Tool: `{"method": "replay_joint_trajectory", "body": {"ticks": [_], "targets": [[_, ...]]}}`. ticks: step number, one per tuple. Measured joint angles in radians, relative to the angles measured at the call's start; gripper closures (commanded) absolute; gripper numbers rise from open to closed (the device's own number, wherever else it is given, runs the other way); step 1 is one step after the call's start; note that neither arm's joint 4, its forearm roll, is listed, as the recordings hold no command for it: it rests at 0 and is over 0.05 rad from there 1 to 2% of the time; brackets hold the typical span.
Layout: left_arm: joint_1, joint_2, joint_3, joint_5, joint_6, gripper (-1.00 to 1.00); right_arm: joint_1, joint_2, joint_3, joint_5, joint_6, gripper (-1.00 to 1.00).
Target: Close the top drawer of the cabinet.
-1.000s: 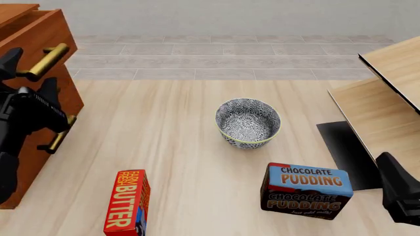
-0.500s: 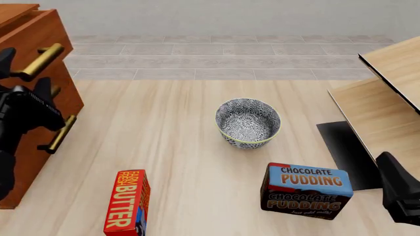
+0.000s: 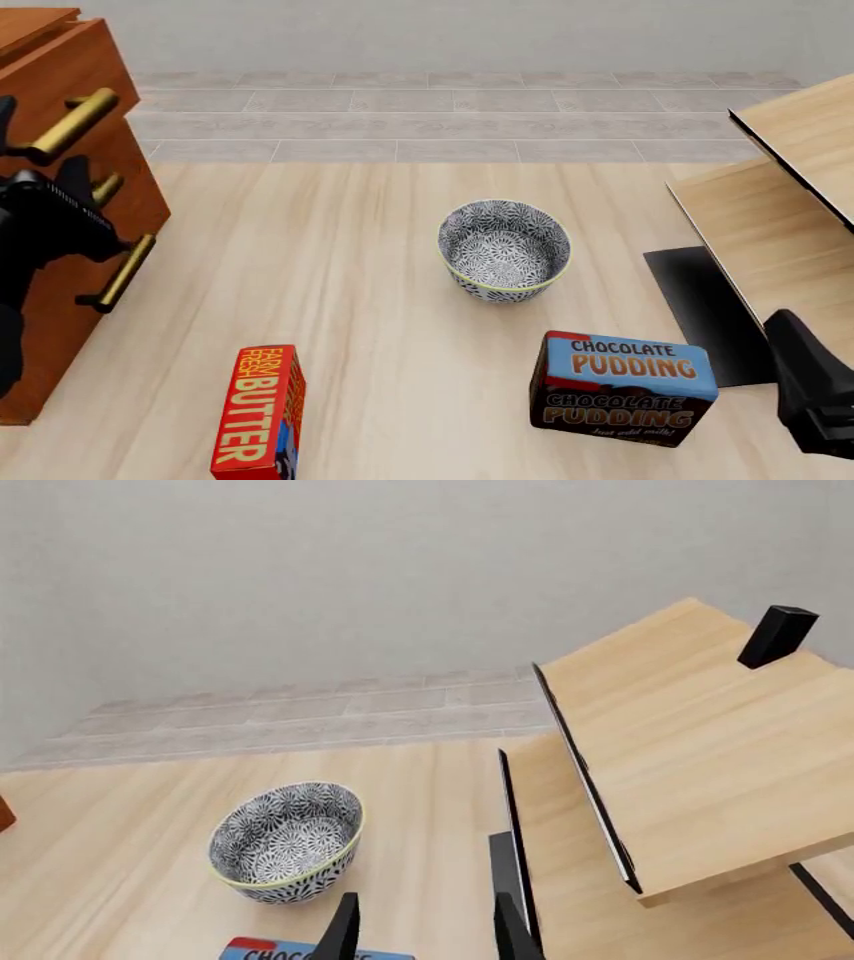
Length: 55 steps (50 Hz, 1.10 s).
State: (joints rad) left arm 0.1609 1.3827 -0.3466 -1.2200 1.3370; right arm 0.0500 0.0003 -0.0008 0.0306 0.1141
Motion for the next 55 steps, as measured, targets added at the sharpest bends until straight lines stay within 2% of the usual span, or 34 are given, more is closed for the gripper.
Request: {"method": "replay_joint_trajectory", "body": {"ticks": [55], "targets": [[0.056,0.028,-0.016,0.000,-0.002,-1.00,-0.012,0.000,0.001,0.002,0.001,-1.00]]}}
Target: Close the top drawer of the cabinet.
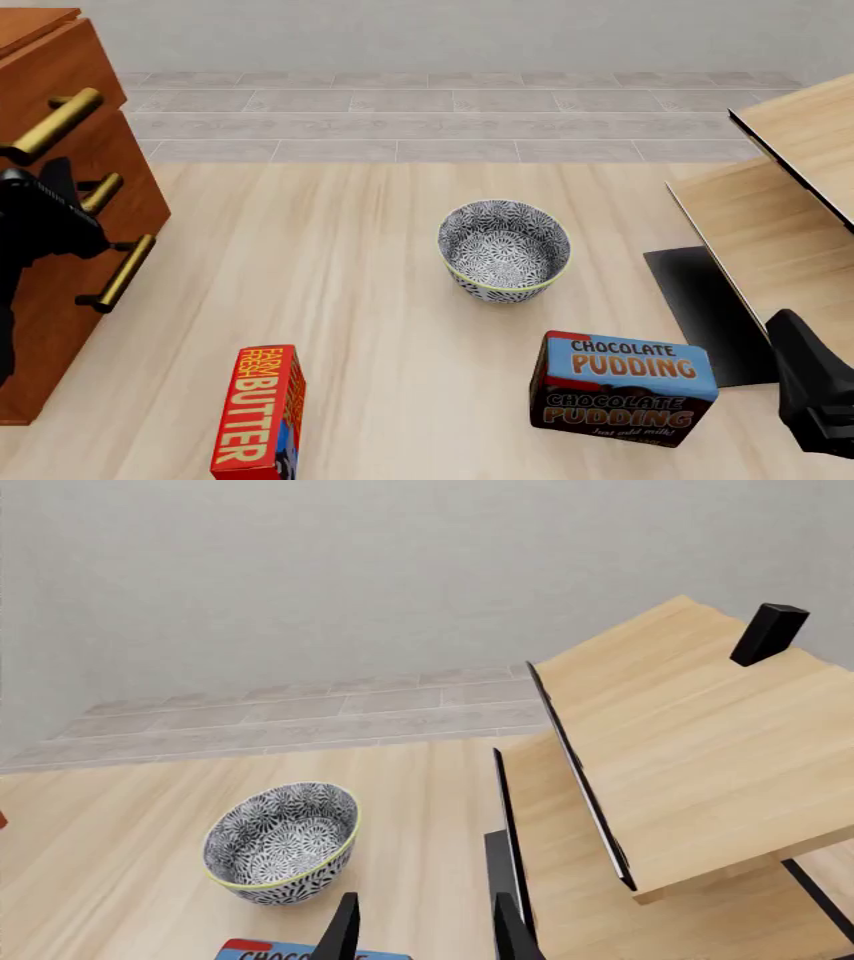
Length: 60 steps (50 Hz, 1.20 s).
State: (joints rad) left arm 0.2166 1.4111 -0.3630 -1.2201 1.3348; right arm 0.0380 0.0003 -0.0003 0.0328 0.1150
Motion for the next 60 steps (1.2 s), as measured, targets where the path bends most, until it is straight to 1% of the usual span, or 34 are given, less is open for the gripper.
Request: {"method": "replay_joint_trajectory", "body": {"ticks": [46,60], "targets": [[0.071,0.068,-0.055,0.000,0.001,-1.00,0.008,0.000,0.000,0.002,0.000,-1.00],[0.074,0.079,-0.065,0.000,0.007,-1.00,0.008,0.000,0.000,0.005,0.000,-1.00]]}}
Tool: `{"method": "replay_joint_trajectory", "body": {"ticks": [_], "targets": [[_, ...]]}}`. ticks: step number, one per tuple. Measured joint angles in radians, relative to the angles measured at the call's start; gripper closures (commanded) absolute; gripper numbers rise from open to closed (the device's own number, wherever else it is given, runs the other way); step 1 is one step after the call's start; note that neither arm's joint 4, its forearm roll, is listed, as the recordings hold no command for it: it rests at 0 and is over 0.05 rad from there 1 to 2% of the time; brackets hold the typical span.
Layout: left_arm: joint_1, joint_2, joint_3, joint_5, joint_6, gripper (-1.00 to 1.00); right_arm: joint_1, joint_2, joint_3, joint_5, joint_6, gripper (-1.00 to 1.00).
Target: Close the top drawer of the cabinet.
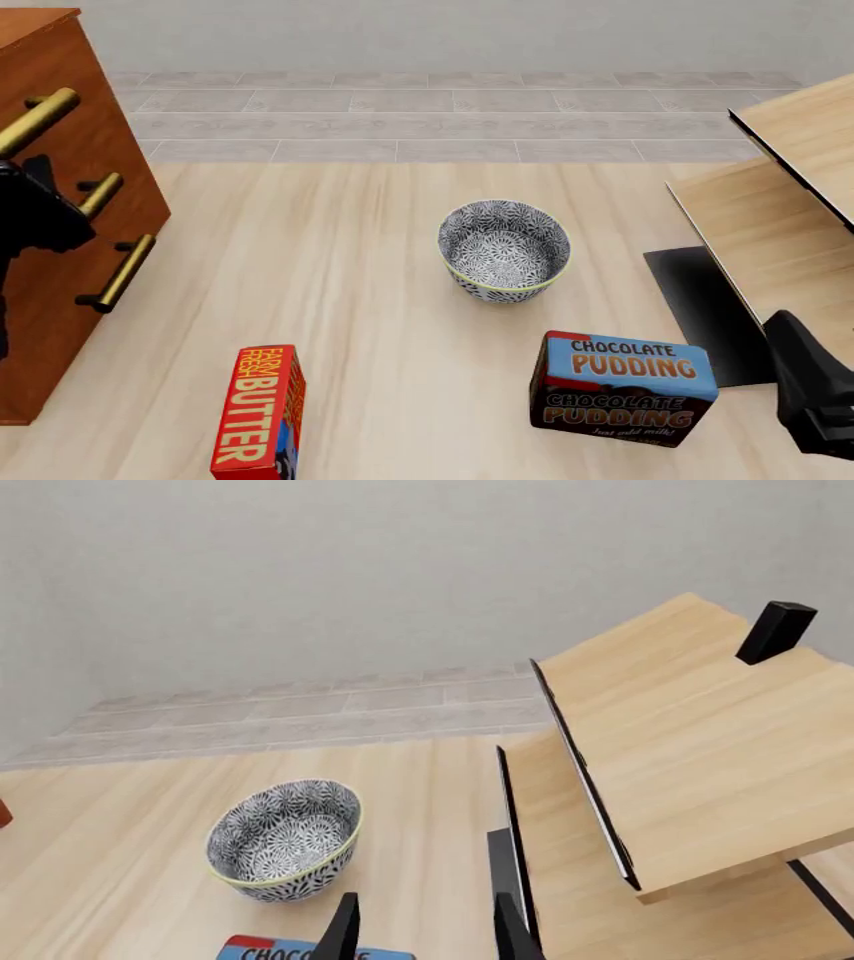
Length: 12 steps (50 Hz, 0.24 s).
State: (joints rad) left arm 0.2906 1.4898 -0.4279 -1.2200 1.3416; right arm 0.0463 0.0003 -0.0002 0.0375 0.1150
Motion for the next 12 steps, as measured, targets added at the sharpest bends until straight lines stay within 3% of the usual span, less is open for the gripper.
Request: {"method": "replay_joint_trajectory", "body": {"ticks": [12], "targets": [[0.003,0.006,-0.006,0.000,0.004,-1.00,0.001,0.000,0.000,0.002,0.001,-1.00]]}}
